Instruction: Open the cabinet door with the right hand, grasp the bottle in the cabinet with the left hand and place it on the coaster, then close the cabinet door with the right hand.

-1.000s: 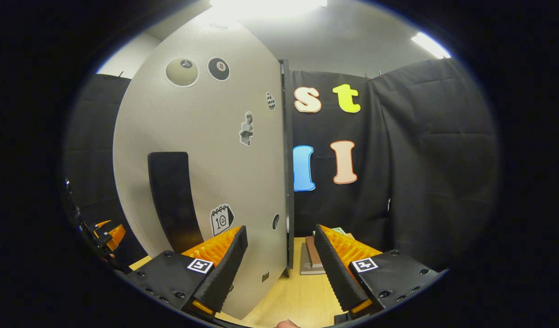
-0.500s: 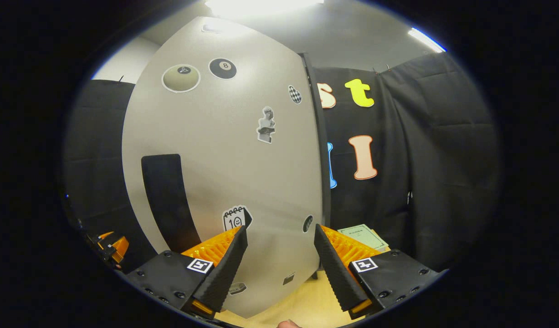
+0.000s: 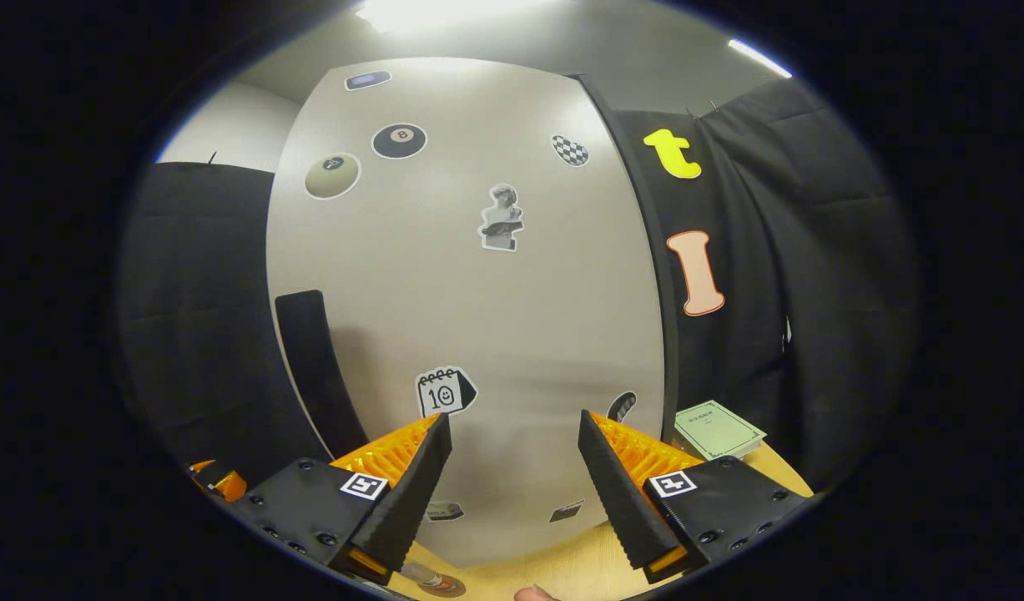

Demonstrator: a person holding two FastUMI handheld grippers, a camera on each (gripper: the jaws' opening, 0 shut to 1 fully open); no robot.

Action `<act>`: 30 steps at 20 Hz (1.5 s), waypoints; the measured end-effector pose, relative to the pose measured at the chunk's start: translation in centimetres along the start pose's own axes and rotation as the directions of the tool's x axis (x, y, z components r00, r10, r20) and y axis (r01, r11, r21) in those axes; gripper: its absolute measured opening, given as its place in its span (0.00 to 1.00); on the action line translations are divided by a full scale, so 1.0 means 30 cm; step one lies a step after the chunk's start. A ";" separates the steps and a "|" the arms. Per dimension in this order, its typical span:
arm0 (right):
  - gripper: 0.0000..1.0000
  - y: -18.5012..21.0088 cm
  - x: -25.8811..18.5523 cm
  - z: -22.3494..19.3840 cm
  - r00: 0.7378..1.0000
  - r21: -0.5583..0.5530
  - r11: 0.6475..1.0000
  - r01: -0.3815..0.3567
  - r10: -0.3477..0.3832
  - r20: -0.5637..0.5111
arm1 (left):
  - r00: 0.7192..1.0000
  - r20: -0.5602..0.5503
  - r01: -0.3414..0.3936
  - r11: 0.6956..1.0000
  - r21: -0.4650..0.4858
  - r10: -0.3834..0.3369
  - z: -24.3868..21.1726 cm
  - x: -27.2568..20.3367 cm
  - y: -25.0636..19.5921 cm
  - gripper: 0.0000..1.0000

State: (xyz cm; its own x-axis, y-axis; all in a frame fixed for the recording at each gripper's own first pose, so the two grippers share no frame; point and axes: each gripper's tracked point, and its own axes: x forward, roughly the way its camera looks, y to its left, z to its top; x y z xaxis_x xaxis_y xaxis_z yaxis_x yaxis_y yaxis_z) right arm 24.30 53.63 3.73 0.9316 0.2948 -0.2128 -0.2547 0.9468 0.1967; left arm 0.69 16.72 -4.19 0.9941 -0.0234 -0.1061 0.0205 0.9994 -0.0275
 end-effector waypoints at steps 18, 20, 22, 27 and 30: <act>0.98 -0.366 -0.404 0.083 0.983 -0.115 0.986 0.121 -0.103 0.152 | 0.980 0.087 0.177 0.984 0.029 -0.178 0.243 -0.013 -0.507 0.76; 0.98 -0.416 -0.427 0.062 0.979 -0.104 0.984 0.144 -0.126 0.161 | 0.975 0.107 0.195 0.980 0.028 -0.197 0.269 -0.030 -0.566 0.78; 0.98 -0.462 -0.443 0.026 0.975 -0.109 0.980 0.169 -0.150 0.162 | 0.967 0.133 0.215 0.976 0.027 -0.217 0.279 -0.047 -0.616 0.78; 0.98 -0.525 -0.452 -0.094 0.976 -0.092 0.980 0.178 -0.163 0.147 | 0.963 0.144 0.228 0.973 0.032 -0.230 0.200 -0.090 -0.695 0.76; 0.98 -0.526 -0.448 -0.139 0.979 -0.101 0.980 0.171 -0.158 0.126 | 0.966 0.137 0.212 0.976 0.051 -0.217 0.170 -0.121 -0.700 0.76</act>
State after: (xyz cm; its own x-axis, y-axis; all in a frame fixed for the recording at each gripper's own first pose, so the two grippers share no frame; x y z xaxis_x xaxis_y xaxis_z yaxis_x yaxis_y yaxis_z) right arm 14.72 35.26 -0.51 0.9854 0.1226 -0.1186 -0.1161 0.9914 0.0599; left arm -2.82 -4.05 1.84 0.9709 -0.2363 0.0392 0.2365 0.9716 0.0017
